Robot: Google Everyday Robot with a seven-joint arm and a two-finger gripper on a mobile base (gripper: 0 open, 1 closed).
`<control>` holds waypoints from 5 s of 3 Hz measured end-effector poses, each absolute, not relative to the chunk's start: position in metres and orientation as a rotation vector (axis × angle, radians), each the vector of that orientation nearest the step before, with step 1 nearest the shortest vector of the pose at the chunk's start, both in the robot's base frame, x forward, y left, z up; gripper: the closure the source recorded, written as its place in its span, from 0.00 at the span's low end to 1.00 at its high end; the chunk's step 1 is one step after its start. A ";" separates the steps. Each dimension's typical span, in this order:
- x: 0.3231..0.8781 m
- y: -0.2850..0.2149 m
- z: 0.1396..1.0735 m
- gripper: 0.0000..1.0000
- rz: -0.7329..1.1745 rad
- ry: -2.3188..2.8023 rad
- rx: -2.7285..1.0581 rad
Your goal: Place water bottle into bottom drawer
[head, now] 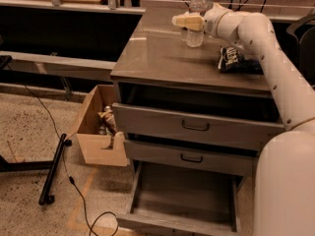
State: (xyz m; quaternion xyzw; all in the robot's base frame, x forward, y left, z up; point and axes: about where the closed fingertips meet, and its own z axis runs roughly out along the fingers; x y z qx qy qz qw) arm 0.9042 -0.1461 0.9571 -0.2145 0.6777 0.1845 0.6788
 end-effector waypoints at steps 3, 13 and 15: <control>0.910 -0.150 0.933 0.62 0.431 1.558 -0.463; 0.565 -0.066 0.950 1.00 0.644 1.573 -0.644; 0.526 -0.045 0.867 1.00 0.741 1.579 -0.991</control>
Offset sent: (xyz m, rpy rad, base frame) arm 0.0058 -0.0144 -0.0276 0.0306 0.0451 -0.0186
